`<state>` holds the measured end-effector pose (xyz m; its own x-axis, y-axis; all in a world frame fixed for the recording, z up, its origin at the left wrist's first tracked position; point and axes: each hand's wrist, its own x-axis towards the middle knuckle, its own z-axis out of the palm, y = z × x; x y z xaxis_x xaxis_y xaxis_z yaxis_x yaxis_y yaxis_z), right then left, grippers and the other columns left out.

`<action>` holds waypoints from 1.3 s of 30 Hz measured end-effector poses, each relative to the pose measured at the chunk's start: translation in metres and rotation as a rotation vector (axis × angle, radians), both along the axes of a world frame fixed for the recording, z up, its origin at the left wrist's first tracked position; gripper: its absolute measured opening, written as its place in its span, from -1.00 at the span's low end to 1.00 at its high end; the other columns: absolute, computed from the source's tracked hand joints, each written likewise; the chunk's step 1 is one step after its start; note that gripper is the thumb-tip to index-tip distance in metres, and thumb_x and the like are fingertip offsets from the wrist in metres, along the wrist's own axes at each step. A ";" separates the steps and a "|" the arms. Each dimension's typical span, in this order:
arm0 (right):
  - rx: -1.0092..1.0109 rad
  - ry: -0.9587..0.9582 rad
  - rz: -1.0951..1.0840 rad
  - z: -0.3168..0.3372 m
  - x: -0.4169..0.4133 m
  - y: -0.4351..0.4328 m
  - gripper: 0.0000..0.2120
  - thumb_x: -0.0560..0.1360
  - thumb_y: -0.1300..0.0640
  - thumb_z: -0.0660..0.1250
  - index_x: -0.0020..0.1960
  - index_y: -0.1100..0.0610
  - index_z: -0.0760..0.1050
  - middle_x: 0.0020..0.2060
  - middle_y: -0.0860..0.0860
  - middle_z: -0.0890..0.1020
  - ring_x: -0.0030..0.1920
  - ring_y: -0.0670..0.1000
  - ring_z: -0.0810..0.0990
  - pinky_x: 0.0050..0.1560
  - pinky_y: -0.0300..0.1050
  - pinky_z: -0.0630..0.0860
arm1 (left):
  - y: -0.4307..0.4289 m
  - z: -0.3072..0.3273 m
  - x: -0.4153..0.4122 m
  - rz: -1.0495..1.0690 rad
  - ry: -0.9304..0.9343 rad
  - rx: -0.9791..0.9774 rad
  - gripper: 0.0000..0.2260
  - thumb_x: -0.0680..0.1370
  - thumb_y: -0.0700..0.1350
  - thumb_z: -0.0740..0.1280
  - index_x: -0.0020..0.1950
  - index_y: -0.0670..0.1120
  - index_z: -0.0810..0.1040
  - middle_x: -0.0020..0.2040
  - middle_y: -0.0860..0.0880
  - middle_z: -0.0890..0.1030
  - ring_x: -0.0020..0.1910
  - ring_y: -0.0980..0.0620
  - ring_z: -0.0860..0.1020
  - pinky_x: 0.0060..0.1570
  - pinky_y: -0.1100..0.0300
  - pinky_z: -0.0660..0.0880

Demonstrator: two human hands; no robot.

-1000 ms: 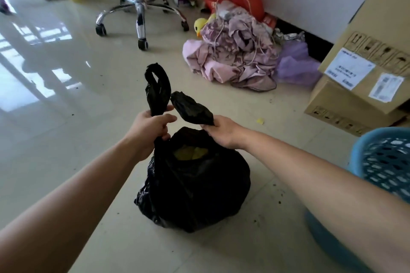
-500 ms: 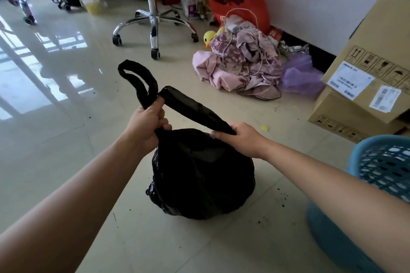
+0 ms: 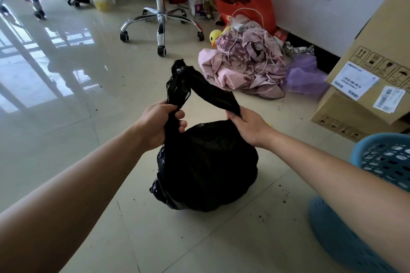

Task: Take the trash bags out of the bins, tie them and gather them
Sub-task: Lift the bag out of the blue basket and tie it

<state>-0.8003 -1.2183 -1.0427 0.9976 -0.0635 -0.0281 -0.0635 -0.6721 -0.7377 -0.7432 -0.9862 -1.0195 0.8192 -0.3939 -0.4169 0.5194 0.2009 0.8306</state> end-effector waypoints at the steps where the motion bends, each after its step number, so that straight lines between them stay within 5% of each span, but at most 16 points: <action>1: -0.008 0.011 0.035 0.000 0.000 0.001 -0.71 0.66 -0.01 0.14 -0.24 -0.04 0.34 -0.34 -0.12 0.44 -0.29 -0.12 0.40 -0.20 -0.17 0.34 | 0.001 -0.002 -0.002 -0.024 -0.026 0.054 -0.81 0.66 -0.27 0.05 -0.11 -0.07 0.32 -0.36 -0.04 0.31 -0.51 0.03 0.32 -0.53 0.26 0.28; 5: -0.113 0.026 0.185 0.007 -0.002 0.012 -0.71 0.65 0.02 0.17 -0.25 -0.10 0.33 -0.33 -0.12 0.48 -0.25 -0.05 0.46 -0.20 -0.18 0.37 | 0.003 0.002 -0.002 -0.200 -0.089 0.113 -0.75 0.57 -0.33 0.13 -0.25 -0.04 0.27 -0.35 0.00 0.25 -0.47 0.09 0.22 -0.48 0.27 0.24; 8: -0.181 0.060 0.274 0.015 -0.004 0.017 -0.72 0.65 0.03 0.16 -0.24 -0.08 0.32 -0.31 -0.10 0.49 -0.21 0.00 0.47 -0.17 -0.15 0.33 | 0.010 0.008 -0.005 -0.376 -0.124 0.102 -0.75 0.49 -0.41 0.29 -0.27 -0.10 0.48 -0.35 -0.03 0.37 -0.41 0.07 0.36 -0.35 0.25 0.39; 12: -0.296 0.149 0.338 0.015 -0.010 0.020 -0.81 0.65 0.02 0.12 -0.10 0.03 0.40 -0.17 0.01 0.57 -0.12 0.07 0.51 -0.13 -0.07 0.37 | 0.012 0.012 -0.016 -0.571 -0.158 0.126 -0.88 0.42 -0.22 0.53 -0.25 -0.03 0.65 -0.36 0.01 0.36 -0.40 0.09 0.35 -0.33 0.27 0.42; 17: -0.336 0.158 0.356 0.015 -0.012 0.022 -0.64 0.65 -0.16 0.08 -0.05 0.11 0.44 -0.23 0.01 0.58 -0.17 0.04 0.54 -0.12 -0.06 0.43 | -0.004 0.012 -0.018 -0.328 -0.061 0.075 -0.65 0.63 0.13 0.22 0.19 -0.08 0.61 -0.38 0.02 0.16 -0.50 0.12 0.16 -0.51 0.29 0.20; 20: -0.248 0.208 0.348 0.021 -0.009 0.015 -0.68 0.56 -0.23 0.28 -0.09 0.04 0.45 -0.28 -0.11 0.52 -0.24 -0.09 0.50 -0.20 -0.19 0.39 | -0.004 0.014 -0.018 -0.360 -0.045 0.070 -0.62 0.67 0.15 0.14 0.22 -0.07 0.59 -0.41 0.02 0.22 -0.53 0.12 0.19 -0.50 0.27 0.21; 22: -0.061 0.327 0.294 0.027 -0.007 0.005 -0.50 0.37 -0.38 0.40 0.10 -0.04 0.48 -0.11 -0.13 0.58 -0.13 -0.12 0.58 -0.07 -0.19 0.49 | -0.003 0.016 -0.021 -0.409 -0.060 0.061 -0.60 0.67 0.16 0.12 0.24 -0.08 0.57 -0.41 0.02 0.29 -0.53 0.11 0.22 -0.47 0.25 0.21; 24: 0.180 0.346 0.188 0.034 -0.004 -0.002 -0.16 0.22 -0.58 0.27 0.31 -0.06 0.40 0.08 -0.06 0.58 0.01 -0.11 0.60 0.06 -0.13 0.53 | -0.002 0.019 -0.022 -0.456 -0.072 0.062 -0.60 0.66 0.15 0.12 0.24 -0.09 0.57 -0.39 0.01 0.35 -0.52 0.11 0.24 -0.46 0.25 0.22; 26: 0.400 0.274 0.051 0.045 0.003 -0.009 -0.02 0.27 -0.62 0.04 0.45 0.02 0.33 0.25 0.05 0.53 0.17 -0.03 0.56 0.22 -0.01 0.49 | -0.003 0.022 -0.024 -0.501 -0.071 0.062 -0.61 0.65 0.15 0.14 0.17 -0.09 0.59 -0.38 0.00 0.39 -0.52 0.11 0.26 -0.46 0.24 0.23; 29: 0.616 0.160 -0.021 0.069 0.010 -0.011 -0.19 0.50 -0.49 -0.10 0.51 0.04 0.28 0.30 0.06 0.50 0.10 0.00 0.55 0.02 -0.11 0.46 | -0.006 0.025 -0.028 -0.575 -0.084 0.066 -0.65 0.64 0.15 0.16 0.02 -0.09 0.58 -0.35 -0.03 0.45 -0.53 0.09 0.29 -0.47 0.23 0.24; 33: 0.574 0.086 0.072 0.083 0.014 -0.002 -0.43 0.56 -0.33 0.15 0.43 -0.01 0.41 0.21 0.00 0.55 -0.22 -0.09 0.36 -0.27 -0.27 0.34 | -0.013 0.027 -0.030 -0.641 -0.112 0.090 -0.64 0.63 0.16 0.16 -0.03 -0.09 0.55 -0.32 -0.08 0.50 -0.53 0.07 0.34 -0.47 0.21 0.27; 36: 0.575 0.023 0.087 0.083 0.017 0.006 -0.75 0.54 -0.02 0.40 0.14 0.09 0.63 -0.15 -0.07 0.63 -0.33 -0.14 0.41 -0.34 -0.31 0.34 | -0.016 0.027 -0.031 -0.635 -0.128 0.119 -0.59 0.60 0.24 0.15 -0.02 -0.09 0.52 -0.28 -0.09 0.55 -0.49 0.04 0.38 -0.45 0.21 0.32; 39: 0.745 -0.054 -0.071 0.082 0.020 0.004 -0.95 0.57 0.14 0.38 -0.03 0.11 0.60 -0.28 -0.05 0.61 -0.37 -0.15 0.53 -0.32 -0.32 0.48 | -0.014 0.022 -0.025 -0.475 -0.089 0.040 -0.64 0.64 0.18 0.13 0.03 -0.08 0.52 -0.18 -0.08 0.65 -0.46 0.07 0.41 -0.46 0.25 0.36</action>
<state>-0.7802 -1.2141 -0.9605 0.9931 -0.1106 -0.0401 -0.0391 0.0109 -0.9992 -0.7677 -0.9998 -0.9972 0.5856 -0.7181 -0.3761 0.4724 -0.0747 0.8782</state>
